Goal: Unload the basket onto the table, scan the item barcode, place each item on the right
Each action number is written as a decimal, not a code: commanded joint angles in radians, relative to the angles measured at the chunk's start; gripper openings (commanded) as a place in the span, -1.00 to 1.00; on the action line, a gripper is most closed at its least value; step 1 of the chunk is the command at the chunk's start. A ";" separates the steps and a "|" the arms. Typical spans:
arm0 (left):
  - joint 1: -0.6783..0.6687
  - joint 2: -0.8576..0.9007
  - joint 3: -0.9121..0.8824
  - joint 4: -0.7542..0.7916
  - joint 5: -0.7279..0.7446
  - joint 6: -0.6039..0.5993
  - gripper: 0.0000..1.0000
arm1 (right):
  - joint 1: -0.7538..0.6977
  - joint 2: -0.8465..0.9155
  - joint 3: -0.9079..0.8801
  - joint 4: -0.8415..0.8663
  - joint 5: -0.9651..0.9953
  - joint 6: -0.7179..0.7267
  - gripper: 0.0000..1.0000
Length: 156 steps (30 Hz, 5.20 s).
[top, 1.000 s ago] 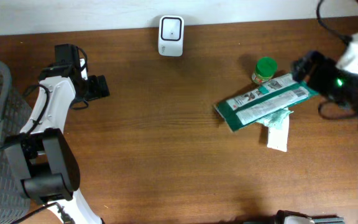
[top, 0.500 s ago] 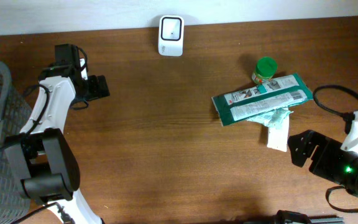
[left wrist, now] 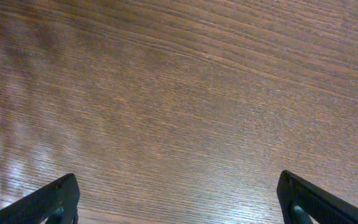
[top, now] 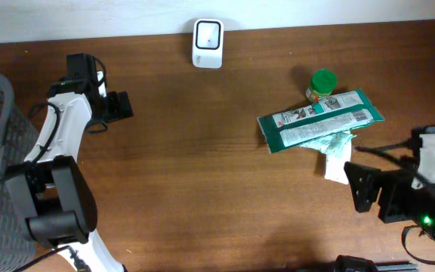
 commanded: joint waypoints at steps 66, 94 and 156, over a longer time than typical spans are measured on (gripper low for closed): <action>-0.014 -0.028 0.013 0.002 -0.010 0.002 0.98 | 0.289 -0.909 -1.672 1.437 0.255 -0.037 0.97; -0.134 -0.788 -0.163 0.009 -0.036 0.002 0.98 | 0.289 -0.909 -1.672 1.437 0.255 -0.037 0.97; -0.143 -1.982 -1.535 0.716 -0.092 0.463 0.98 | 0.289 -0.909 -1.672 1.437 0.255 -0.037 0.97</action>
